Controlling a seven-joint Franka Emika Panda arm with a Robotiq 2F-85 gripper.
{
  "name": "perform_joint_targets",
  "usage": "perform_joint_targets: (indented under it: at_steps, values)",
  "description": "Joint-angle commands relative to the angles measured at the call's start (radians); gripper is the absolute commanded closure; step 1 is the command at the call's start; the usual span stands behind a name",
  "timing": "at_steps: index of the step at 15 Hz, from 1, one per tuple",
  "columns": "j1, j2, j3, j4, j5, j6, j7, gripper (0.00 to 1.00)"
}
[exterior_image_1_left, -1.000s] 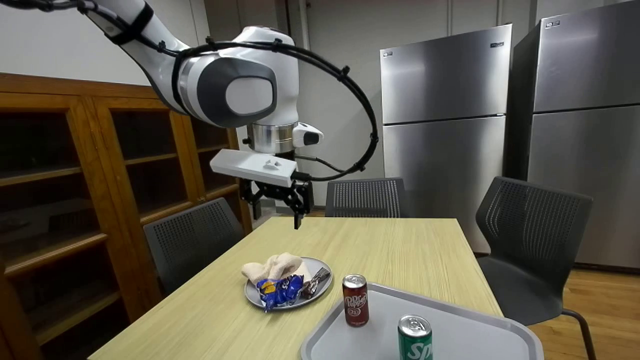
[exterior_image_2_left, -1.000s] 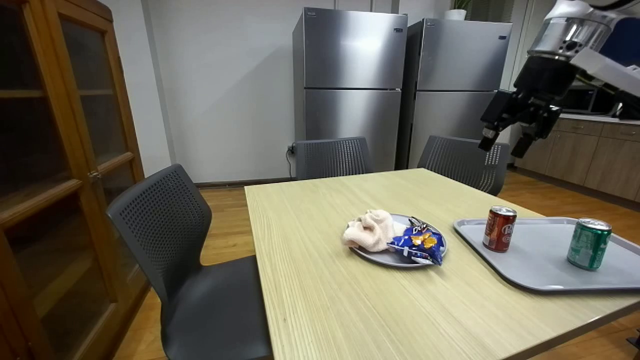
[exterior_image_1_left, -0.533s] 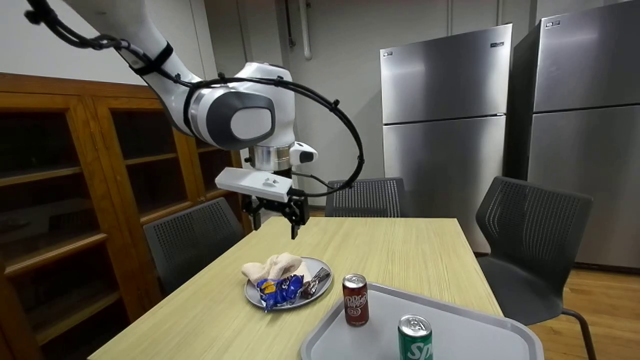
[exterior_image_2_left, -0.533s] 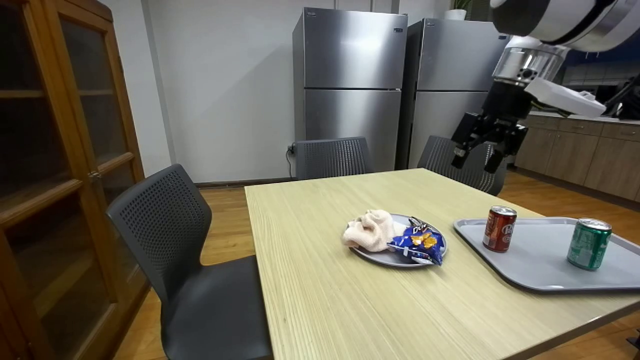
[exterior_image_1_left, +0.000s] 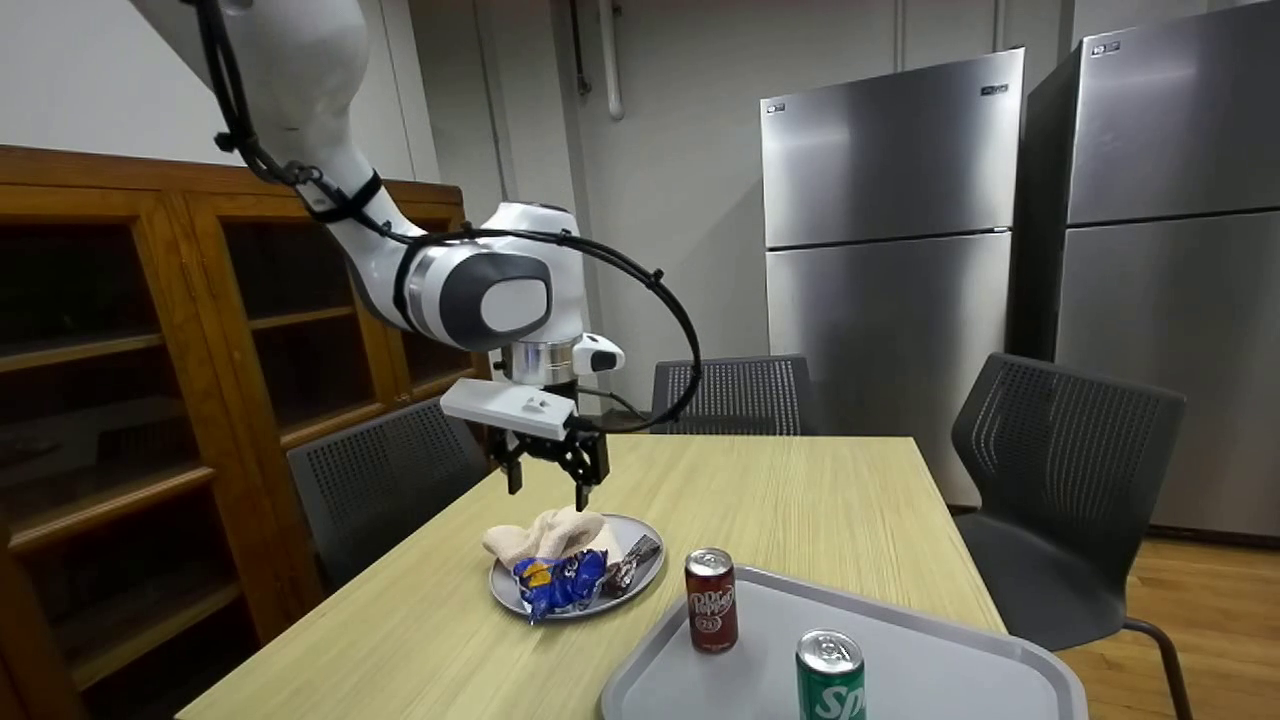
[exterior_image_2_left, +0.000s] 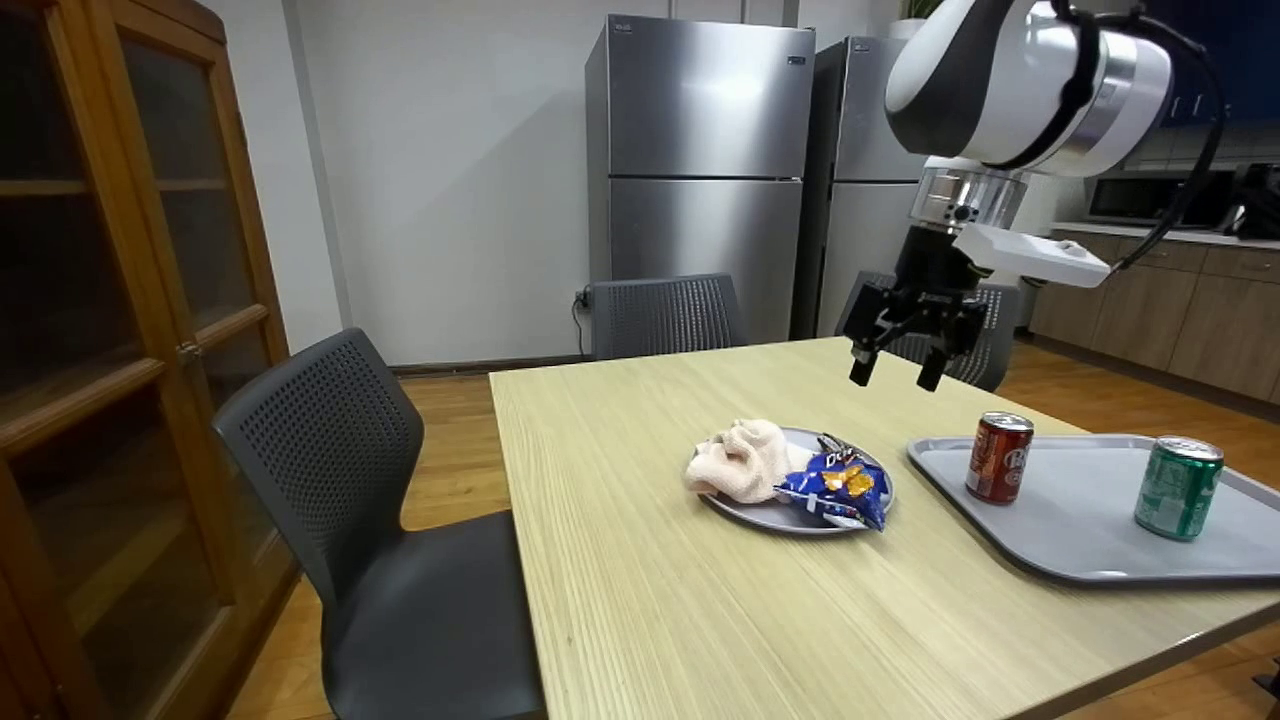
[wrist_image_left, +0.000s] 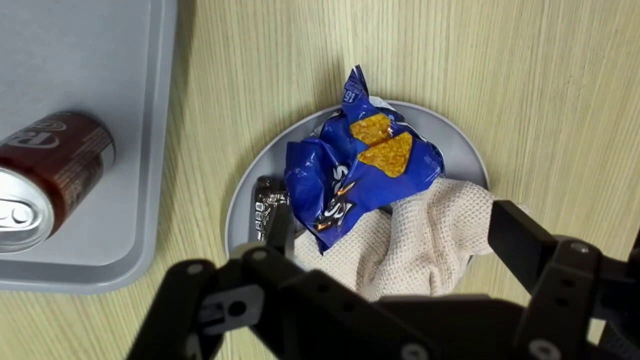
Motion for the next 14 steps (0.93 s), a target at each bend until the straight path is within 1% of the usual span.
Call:
perform_joint_targets:
  at_steps: [1,3,6,14]
  values:
    - [-0.044,0.087,0.058,0.066,0.016,0.01,0.061,0.0]
    - [-0.064,0.123,0.077,0.089,0.041,-0.004,0.071,0.0]
    - [-0.103,0.173,0.113,0.119,0.103,-0.004,0.044,0.0]
    - [-0.172,0.279,0.183,0.18,0.152,0.042,0.034,0.0]
